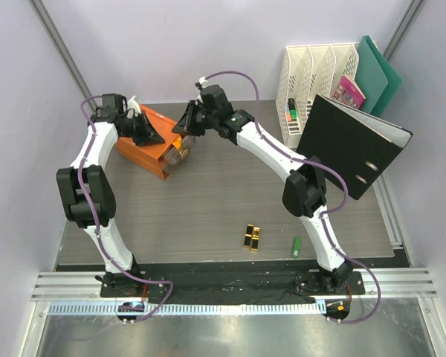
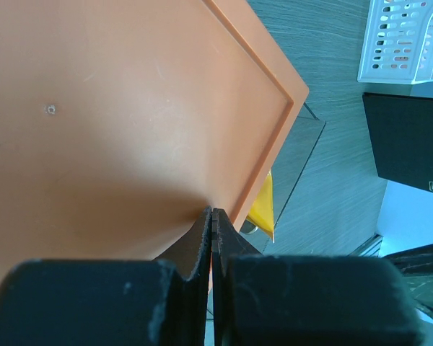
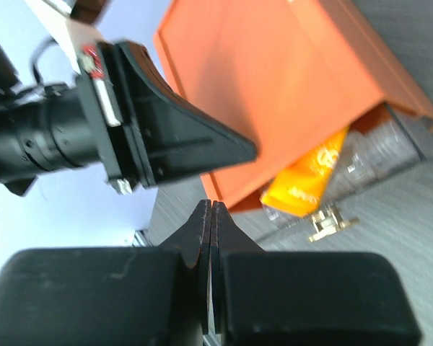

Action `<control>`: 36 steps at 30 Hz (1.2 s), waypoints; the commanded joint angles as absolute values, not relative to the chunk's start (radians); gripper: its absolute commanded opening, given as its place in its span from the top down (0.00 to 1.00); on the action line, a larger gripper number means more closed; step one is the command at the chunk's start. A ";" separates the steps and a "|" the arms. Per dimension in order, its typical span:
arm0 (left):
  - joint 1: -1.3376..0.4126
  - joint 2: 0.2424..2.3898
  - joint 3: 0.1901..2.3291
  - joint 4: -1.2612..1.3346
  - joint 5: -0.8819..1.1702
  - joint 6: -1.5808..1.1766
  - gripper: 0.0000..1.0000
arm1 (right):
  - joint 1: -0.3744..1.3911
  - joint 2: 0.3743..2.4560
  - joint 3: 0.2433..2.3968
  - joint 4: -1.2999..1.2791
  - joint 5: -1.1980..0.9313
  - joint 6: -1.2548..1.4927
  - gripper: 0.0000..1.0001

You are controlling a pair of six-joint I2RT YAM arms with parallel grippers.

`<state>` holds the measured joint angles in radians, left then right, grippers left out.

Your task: Organize the makeup

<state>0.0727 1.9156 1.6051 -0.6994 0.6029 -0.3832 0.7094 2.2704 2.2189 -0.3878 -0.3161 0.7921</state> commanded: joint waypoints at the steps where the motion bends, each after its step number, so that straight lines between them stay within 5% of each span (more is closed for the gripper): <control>1: 0.071 2.056 1.471 -1.009 0.314 -0.270 1.00 | 0.707 2.316 2.299 -0.371 -0.302 0.778 0.99; 36: 0.071 2.062 1.479 -1.014 0.319 -0.271 1.00 | 0.722 2.503 2.353 -0.526 -0.387 0.781 0.98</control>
<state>0.0727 1.9148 1.6032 -0.6994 0.6033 -0.3832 0.6987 2.4420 2.3222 -0.4568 -0.3771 0.7883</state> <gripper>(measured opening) 0.002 0.020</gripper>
